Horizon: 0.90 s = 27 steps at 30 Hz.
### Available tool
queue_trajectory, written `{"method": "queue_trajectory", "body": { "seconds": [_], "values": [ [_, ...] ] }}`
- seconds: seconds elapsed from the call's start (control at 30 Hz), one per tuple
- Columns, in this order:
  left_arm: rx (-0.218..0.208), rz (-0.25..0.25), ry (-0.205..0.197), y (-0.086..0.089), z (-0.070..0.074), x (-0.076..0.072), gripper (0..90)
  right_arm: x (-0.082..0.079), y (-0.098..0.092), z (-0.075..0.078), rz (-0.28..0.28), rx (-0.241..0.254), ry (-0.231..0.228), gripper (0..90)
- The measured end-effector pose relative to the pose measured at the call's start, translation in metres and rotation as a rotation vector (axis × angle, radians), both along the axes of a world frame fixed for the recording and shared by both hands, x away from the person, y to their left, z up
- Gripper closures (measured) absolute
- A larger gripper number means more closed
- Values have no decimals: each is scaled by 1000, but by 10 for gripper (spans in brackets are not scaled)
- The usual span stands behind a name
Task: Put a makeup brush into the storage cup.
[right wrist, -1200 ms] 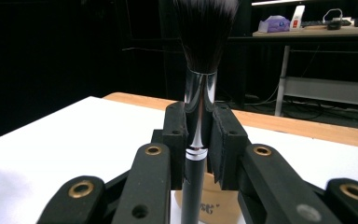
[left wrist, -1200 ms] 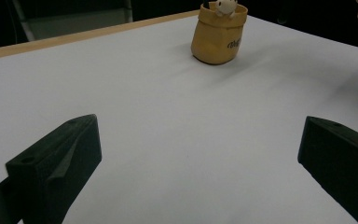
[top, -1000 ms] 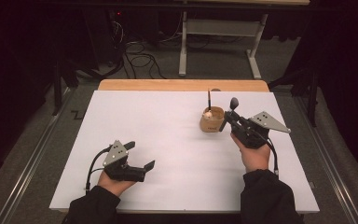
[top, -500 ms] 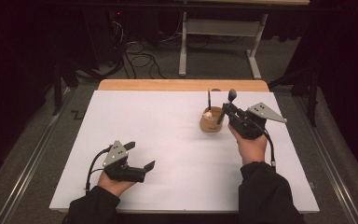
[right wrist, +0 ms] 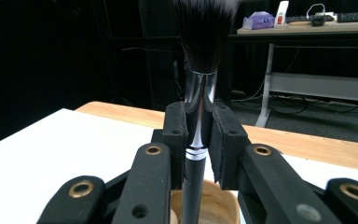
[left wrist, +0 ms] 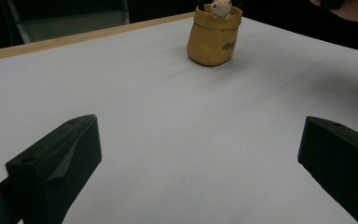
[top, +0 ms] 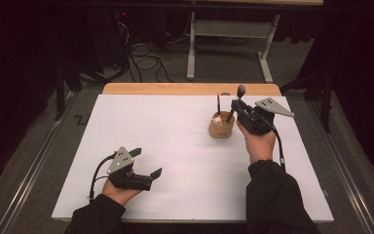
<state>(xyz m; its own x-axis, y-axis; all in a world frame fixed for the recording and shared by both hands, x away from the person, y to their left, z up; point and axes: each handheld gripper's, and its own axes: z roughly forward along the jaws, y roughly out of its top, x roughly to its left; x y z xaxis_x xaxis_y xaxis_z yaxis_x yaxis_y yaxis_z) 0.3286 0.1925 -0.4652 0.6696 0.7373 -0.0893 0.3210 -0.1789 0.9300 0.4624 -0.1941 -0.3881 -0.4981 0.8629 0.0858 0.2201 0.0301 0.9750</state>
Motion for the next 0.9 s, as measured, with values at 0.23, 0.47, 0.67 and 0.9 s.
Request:
{"method": "queue_trajectory", "body": {
  "seconds": [0.23, 0.47, 0.67, 0.9],
  "values": [
    [-1, -2, 1, 0, 0, 0, 3, 7, 2, -4, -15, -9, 20, 789],
    [0, -4, 2, 0, 0, 0, 3, 12, 2, -8, -22, -15, 39, 789],
    [-3, -5, 2, 0, 0, 0, 3, 15, 3, -13, -23, -27, 59, 789],
    [-5, -6, 1, 0, 0, 0, 3, 17, 5, -19, -28, -54, 87, 789]
  ]
}}
